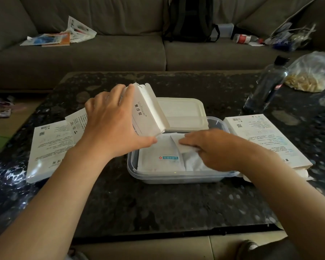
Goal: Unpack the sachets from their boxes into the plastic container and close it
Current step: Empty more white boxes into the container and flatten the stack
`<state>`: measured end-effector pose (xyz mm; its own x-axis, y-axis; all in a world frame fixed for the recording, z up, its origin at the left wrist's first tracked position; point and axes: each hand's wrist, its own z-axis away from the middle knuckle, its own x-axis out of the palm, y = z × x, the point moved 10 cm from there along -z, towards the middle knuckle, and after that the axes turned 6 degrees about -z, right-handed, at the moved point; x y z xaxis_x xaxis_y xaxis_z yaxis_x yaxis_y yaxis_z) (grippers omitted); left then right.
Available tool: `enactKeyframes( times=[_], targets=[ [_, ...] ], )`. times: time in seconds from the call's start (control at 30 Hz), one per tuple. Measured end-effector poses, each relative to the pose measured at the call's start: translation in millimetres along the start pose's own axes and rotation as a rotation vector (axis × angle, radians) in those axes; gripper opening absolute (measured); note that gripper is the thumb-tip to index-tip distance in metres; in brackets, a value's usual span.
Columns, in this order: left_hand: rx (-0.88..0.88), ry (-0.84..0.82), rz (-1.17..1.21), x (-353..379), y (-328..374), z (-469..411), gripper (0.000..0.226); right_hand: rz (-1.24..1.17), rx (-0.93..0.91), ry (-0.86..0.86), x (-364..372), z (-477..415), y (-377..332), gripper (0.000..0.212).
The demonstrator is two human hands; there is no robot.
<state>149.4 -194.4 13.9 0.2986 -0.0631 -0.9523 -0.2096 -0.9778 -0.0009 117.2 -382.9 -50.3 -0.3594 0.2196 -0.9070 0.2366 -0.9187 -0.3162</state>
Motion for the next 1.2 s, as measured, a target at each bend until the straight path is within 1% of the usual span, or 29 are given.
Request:
enactKeyframes(
  times=[0.07, 0.13, 0.27, 0.3, 0.33, 0.37, 0.43, 0.5, 0.6, 0.7, 0.83, 0.9, 0.97, 1.03, 1.1, 1.2],
  targets=[
    [0.003, 0.003, 0.006, -0.7, 0.5, 0.1, 0.133, 0.011, 0.006, -0.141, 16.9, 2.3, 4.4, 0.053],
    [0.006, 0.003, 0.010, -1.1, 0.7, 0.2, 0.132, 0.021, 0.026, -0.243, 26.8, 3.8, 11.5, 0.063],
    [0.003, 0.000, 0.020, -1.3, 0.8, 1.0, 0.131, 0.001, 0.108, -0.356, 29.3, 6.1, 18.1, 0.091],
    [0.001, 0.000, 0.021, -1.1, 0.3, 1.1, 0.131, -0.007, 0.119, -0.379, 30.6, 5.9, 17.4, 0.094],
    [0.000, 0.001, 0.022, -1.2, -0.1, 1.1, 0.131, -0.013, 0.123, -0.385, 31.6, 4.5, 16.6, 0.091],
    [-0.002, 0.001, 0.025, -1.1, -0.7, 0.8, 0.131, -0.016, 0.125, -0.372, 32.2, 1.2, 17.1, 0.082],
    [-0.003, 0.001, 0.033, -1.0, -1.6, 0.2, 0.132, -0.010, 0.123, -0.323, 33.2, -6.1, 20.3, 0.070],
    [-0.006, -0.002, 0.037, -1.1, -2.4, -0.1, 0.132, 0.034, 0.112, -0.298, 36.4, -12.4, 22.0, 0.074],
    [-0.010, -0.007, 0.041, 0.3, -3.6, -0.1, 0.134, 0.086, 0.101, -0.321, 43.3, -18.0, 22.9, 0.079],
    [-0.013, -0.014, 0.040, 1.9, -5.7, -0.2, 0.134, 0.108, 0.106, -0.339, 44.9, -22.4, 26.1, 0.077],
    [-0.014, -0.020, 0.046, 2.6, -6.7, -0.2, 0.133, 0.150, 0.160, -0.346, 43.2, -24.9, 31.3, 0.074],
    [-0.010, -0.019, 0.051, 2.2, -6.5, 0.0, 0.133, 0.164, 0.166, -0.326, 39.7, -25.4, 30.7, 0.073],
    [-0.008, -0.019, 0.052, 2.2, -6.3, -0.3, 0.133, 0.155, 0.132, -0.286, 36.0, -26.8, 25.1, 0.073],
    [-0.009, -0.020, 0.053, 2.7, -6.5, -1.1, 0.133, 0.105, 0.072, -0.252, 36.6, -29.5, 15.8, 0.078],
    [-0.010, -0.023, 0.055, 3.2, -6.5, -1.6, 0.133, 0.091, 0.025, -0.262, 43.3, -32.6, 9.6, 0.087],
    [-0.010, -0.025, 0.063, 3.4, -6.2, -1.3, 0.133, 0.163, 0.044, -0.315, 53.4, -36.4, 19.2, 0.096]
  ],
)
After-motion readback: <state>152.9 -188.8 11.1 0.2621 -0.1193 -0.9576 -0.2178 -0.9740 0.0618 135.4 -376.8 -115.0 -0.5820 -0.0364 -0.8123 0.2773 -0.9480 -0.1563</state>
